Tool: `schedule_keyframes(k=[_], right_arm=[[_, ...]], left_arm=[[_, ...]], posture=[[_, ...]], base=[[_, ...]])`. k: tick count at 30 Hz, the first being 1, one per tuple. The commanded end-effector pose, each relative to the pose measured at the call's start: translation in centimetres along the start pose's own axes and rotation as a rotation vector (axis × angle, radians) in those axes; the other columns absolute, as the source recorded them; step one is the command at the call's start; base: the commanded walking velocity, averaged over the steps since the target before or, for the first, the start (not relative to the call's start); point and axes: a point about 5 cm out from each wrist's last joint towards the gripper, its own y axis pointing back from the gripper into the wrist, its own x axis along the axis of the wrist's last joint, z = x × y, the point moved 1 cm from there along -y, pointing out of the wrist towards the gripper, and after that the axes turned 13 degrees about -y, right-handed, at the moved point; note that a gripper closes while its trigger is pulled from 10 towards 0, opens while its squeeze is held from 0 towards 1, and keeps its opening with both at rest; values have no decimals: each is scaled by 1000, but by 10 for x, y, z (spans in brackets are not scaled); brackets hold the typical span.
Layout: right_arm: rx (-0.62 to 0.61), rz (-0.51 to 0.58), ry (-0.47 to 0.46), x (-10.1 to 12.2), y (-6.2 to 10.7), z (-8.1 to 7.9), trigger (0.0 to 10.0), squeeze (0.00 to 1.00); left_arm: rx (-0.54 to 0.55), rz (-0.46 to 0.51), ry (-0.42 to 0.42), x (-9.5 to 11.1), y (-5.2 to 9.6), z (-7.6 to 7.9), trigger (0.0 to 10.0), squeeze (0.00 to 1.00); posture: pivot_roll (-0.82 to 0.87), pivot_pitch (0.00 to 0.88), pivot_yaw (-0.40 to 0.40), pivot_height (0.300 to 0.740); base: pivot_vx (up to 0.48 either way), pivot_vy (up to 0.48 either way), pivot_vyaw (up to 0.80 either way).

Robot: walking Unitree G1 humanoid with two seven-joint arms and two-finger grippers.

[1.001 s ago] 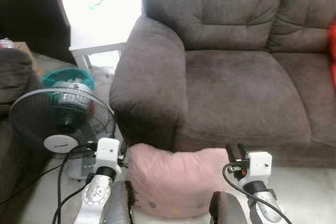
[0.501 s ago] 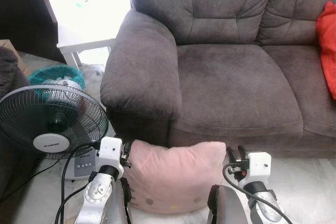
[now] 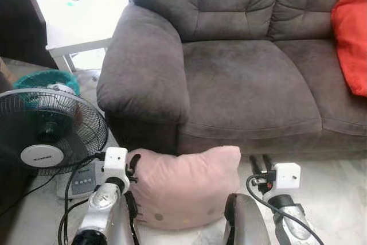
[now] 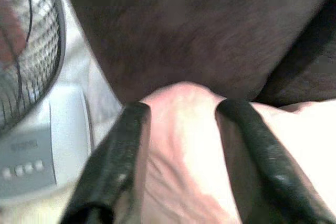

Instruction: Move the pillow to the sofa from floor

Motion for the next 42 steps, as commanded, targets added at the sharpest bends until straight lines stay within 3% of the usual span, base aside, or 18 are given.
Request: schedule_keyframes(k=[1,6,7,8,11,12,14,20,21,42], right_arm=[[9,29,3,12,-3,2,10000,0],[20,50,9,22,-3,4,10000,0],[38,58,15,27,-3,4,10000,0],[38,58,15,27,-3,4,10000,0],[43,109,-34,42,-3,6,10000,0],[48,130,-22,53,-4,8,10000,0],[54,150,-22,63,-5,8,10000,0],[100,195,-26,88,-9,2,10000,0],[104,185,-24,88,-9,2,10000,0],[110,64,17,93,20,15,10000,0]], left_arm=[[22,-35,66,-2,-3,-9,10000,1000],[-43,-55,78,-1,-9,-9,10000,1000],[-86,-73,-14,-2,-10,-6,10000,1000],[-86,-73,-14,-2,-10,-6,10000,1000],[-55,-81,22,-1,-12,-11,10000,1000],[-25,-85,88,-1,-13,-15,10000,1000],[-16,-91,124,-3,-12,-16,10000,1000],[28,-93,109,-5,-11,-19,10000,1000],[55,-82,118,-3,-12,-24,10000,0],[73,-23,227,0,-7,-56,10000,0]], posture=[[2,84,-72,477],[-11,95,-84,477],[-22,103,-93,477],[-22,103,-93,477],[-42,118,-109,477],[-55,124,-121,477],[-58,129,-126,477],[-81,158,-161,477],[-90,170,-184,477],[-157,286,-277,477]], base=[[0,0,0],[0,0,0],[0,0,0],[0,0,0],[0,0,0],[0,0,0],[0,0,0],[0,0,0],[0,0,0],[0,0,0]])
